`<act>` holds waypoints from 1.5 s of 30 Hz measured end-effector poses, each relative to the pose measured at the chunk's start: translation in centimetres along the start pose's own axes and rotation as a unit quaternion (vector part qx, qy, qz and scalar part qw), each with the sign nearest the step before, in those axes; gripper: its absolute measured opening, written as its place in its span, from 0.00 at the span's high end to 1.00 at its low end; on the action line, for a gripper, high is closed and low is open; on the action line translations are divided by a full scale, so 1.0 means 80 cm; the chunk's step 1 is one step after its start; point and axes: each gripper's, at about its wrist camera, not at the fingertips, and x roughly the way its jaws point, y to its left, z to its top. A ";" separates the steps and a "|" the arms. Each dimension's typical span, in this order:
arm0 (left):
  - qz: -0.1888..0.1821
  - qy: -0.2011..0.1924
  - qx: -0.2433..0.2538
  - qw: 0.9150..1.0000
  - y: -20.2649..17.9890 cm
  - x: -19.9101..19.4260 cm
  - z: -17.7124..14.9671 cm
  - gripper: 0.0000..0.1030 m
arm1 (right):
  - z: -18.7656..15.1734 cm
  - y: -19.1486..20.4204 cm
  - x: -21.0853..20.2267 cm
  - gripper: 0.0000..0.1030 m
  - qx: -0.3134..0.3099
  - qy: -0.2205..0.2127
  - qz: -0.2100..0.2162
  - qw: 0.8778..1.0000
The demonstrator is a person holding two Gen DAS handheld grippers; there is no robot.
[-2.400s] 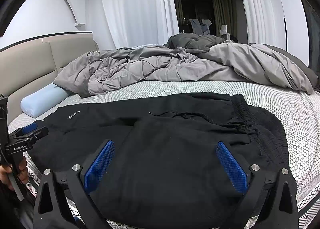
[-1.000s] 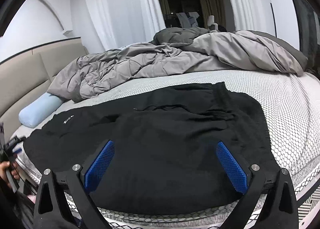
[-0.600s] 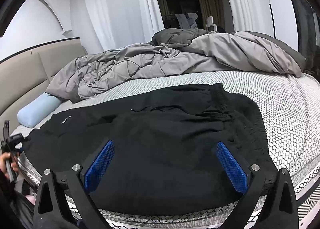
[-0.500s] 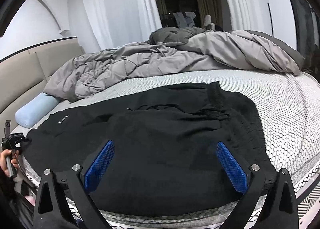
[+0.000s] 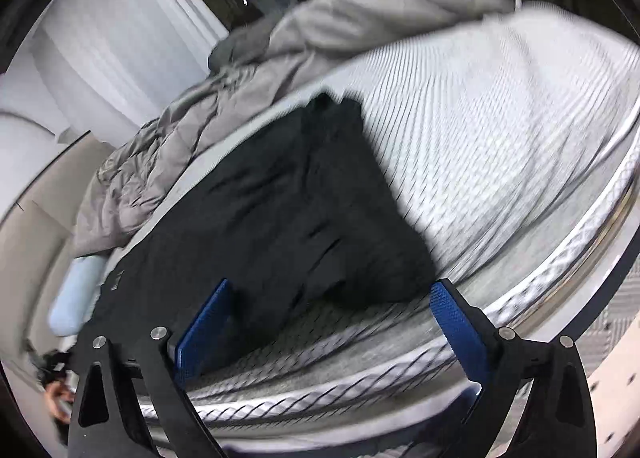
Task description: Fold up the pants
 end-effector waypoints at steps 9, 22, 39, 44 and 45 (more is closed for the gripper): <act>0.000 0.006 0.000 1.000 -0.013 0.012 0.001 0.98 | 0.094 -0.006 0.026 0.18 0.035 -0.050 0.012 0.998; -0.003 0.017 -0.010 1.000 -0.017 0.023 0.003 0.98 | 0.006 -0.030 -0.045 0.18 0.112 -0.029 0.036 0.993; -0.075 0.082 -0.047 0.993 0.001 0.047 -0.020 0.98 | 0.072 -0.043 0.041 0.70 0.084 0.020 -0.029 0.996; -0.078 0.082 -0.070 0.991 0.012 0.057 -0.013 0.90 | 0.054 -0.059 0.032 0.55 0.099 0.007 0.010 0.995; -0.076 0.084 -0.077 0.991 0.012 0.064 -0.012 0.90 | 0.057 -0.052 0.029 0.51 0.088 -0.001 0.017 0.996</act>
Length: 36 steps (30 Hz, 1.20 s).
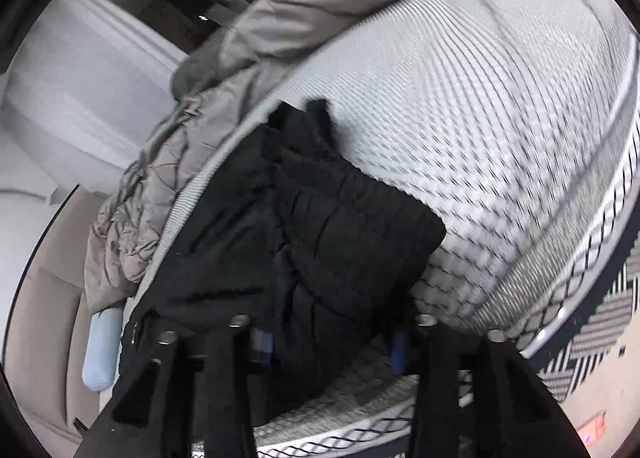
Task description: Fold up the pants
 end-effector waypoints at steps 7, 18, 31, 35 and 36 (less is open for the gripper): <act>-0.003 -0.037 0.027 0.999 -0.012 -0.004 0.001 1.00 | -0.003 0.007 0.010 0.80 -0.017 0.006 0.004 1.000; 0.007 -0.081 0.095 0.992 -0.095 -0.036 0.030 1.00 | 0.007 0.060 -0.050 0.81 -0.063 -0.048 0.024 0.997; 0.067 -0.005 0.075 0.995 -0.233 0.186 0.198 0.94 | 0.213 0.205 0.129 0.81 -0.090 -0.031 -0.034 0.995; 0.123 0.066 0.062 0.988 -0.218 0.279 0.227 0.55 | 0.258 0.225 0.241 0.57 -0.109 0.004 -0.077 0.991; 0.119 0.073 0.060 0.988 -0.214 0.282 0.229 0.52 | 0.261 0.225 0.258 0.57 -0.107 0.019 -0.092 0.990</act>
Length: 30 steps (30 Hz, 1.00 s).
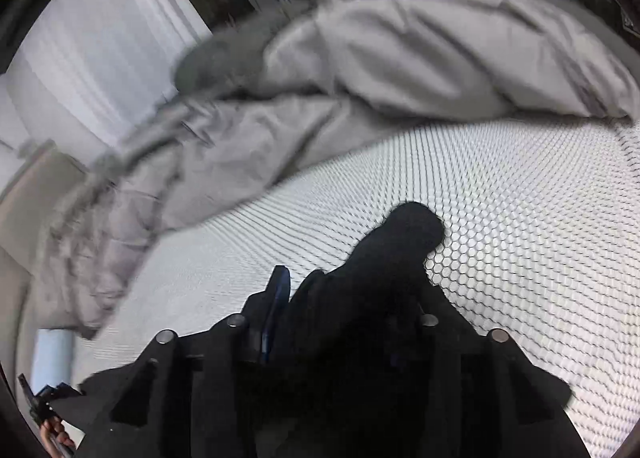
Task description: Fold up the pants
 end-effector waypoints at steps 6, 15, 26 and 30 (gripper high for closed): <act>-0.017 -0.021 0.015 1.000 0.031 -0.036 0.005 0.35 | -0.028 -0.004 -0.021 0.34 -0.026 -0.033 -0.023 0.999; -0.016 -0.092 0.017 0.995 0.101 -0.137 -0.062 0.35 | -0.099 -0.033 -0.140 0.12 0.006 -0.108 -0.054 0.993; -0.083 -0.013 0.004 0.996 0.068 -0.084 -0.131 0.37 | -0.172 -0.047 -0.159 0.09 0.034 -0.081 0.042 0.995; -0.086 -0.014 -0.013 0.996 0.055 -0.048 -0.126 0.61 | -0.185 -0.067 -0.136 0.09 0.055 -0.053 0.054 0.996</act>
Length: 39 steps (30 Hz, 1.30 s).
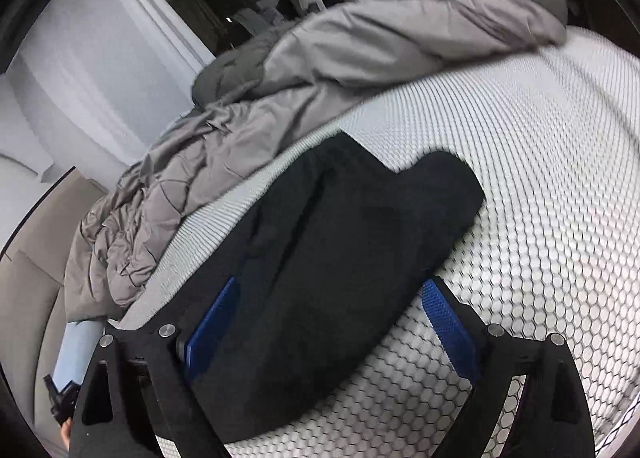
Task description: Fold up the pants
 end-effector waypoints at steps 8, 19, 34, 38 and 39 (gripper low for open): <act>0.031 -0.060 -0.016 0.998 0.036 -0.043 0.003 0.99 | 0.011 -0.022 -0.005 0.09 0.027 -0.010 -0.010 1.000; 0.013 -0.039 -0.024 0.999 0.067 -0.104 -0.031 0.86 | -0.002 -0.030 -0.007 0.09 0.037 0.022 0.013 0.999; 0.016 0.004 0.010 1.000 0.020 -0.057 -0.093 0.31 | 0.029 -0.077 0.043 0.89 0.116 0.039 0.053 0.991; 0.018 0.003 -0.003 1.000 0.035 -0.053 -0.090 0.31 | 0.016 -0.091 -0.018 0.96 0.080 -0.003 0.039 0.996; 0.018 0.004 -0.003 1.000 0.037 -0.053 -0.088 0.31 | 0.008 -0.101 -0.011 0.96 0.077 0.017 0.000 0.997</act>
